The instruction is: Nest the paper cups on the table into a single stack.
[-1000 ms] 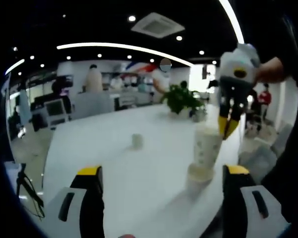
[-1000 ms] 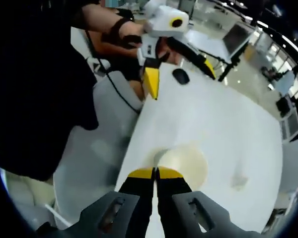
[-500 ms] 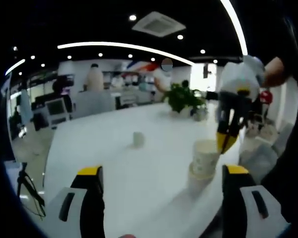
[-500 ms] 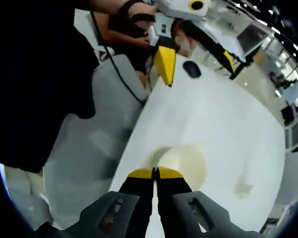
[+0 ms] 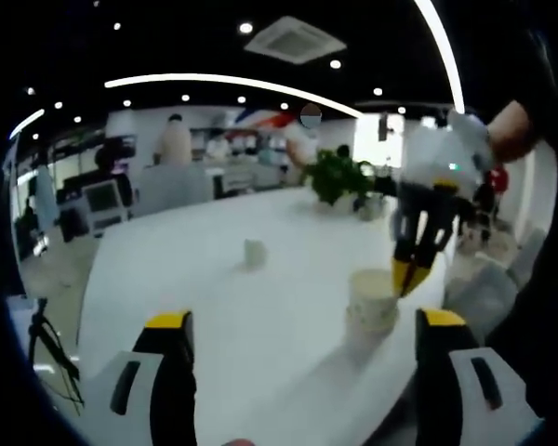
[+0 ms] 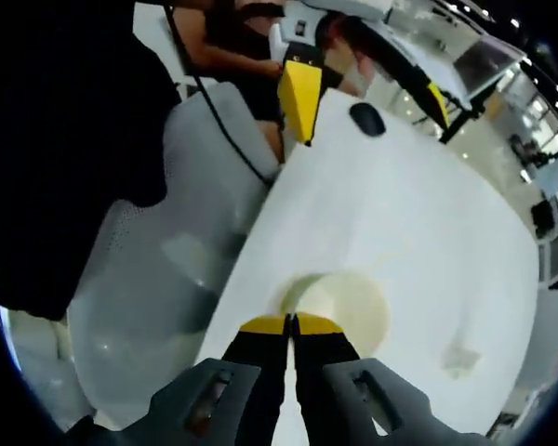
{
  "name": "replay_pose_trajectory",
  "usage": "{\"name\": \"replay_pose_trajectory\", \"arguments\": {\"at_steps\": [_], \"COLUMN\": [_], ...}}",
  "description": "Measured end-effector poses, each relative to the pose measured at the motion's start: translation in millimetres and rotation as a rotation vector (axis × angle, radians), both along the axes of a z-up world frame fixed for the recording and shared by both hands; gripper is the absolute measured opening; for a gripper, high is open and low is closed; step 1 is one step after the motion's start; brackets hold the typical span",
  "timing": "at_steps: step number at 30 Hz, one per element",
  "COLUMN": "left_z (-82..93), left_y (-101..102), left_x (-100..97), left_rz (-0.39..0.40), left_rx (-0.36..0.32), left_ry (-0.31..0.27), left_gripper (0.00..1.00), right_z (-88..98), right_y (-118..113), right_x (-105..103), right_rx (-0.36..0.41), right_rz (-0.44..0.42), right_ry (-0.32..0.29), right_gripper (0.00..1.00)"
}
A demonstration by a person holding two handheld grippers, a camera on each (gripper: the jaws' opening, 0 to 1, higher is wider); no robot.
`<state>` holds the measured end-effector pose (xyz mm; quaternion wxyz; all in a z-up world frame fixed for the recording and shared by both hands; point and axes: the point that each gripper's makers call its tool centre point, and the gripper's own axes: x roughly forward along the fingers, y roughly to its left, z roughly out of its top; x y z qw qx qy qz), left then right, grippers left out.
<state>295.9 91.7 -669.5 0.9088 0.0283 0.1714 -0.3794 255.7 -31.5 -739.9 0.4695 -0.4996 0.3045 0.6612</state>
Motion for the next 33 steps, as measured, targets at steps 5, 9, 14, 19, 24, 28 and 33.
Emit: {"name": "replay_pose_trajectory", "arguments": {"at_steps": [5, 9, 14, 19, 24, 28, 33], "left_z": [-0.1, -3.1, -2.7, -2.8, -2.2, -2.0, -5.2], "left_y": [-0.2, -0.7, 0.5, 0.4, 1.8, -0.5, -3.5], "left_x": [-0.8, -2.0, -0.6, 0.0, 2.3, 1.6, -0.5], "left_rz": [0.006, 0.001, 0.004, -0.005, 0.001, -0.005, -0.017], "left_rx": [0.0, 0.007, 0.001, 0.005, 0.0, 0.001, 0.008], "left_ry": [0.0, 0.009, 0.006, 0.003, 0.006, 0.005, 0.011], "left_gripper": [0.97, 0.98, 0.98, 0.98, 0.98, 0.98, 0.98], "right_z": [-4.2, -3.6, -2.7, -0.8, -2.7, -3.6, -5.4], "right_y": [-0.1, 3.1, 6.6, 8.8, 6.0, 4.4, 2.9], "right_x": [1.0, 1.6, 2.8, 1.1, 2.6, 2.9, 3.4], "right_rx": [-0.002, 0.01, 0.03, 0.054, 0.055, 0.057, 0.065], "right_rz": [0.01, 0.008, -0.022, -0.019, -0.031, -0.04, -0.063], "right_ry": [0.001, 0.005, 0.031, 0.043, 0.04, 0.043, 0.057], "right_gripper": [0.0, 0.0, 0.07, 0.13, 0.13, 0.13, 0.13]}}
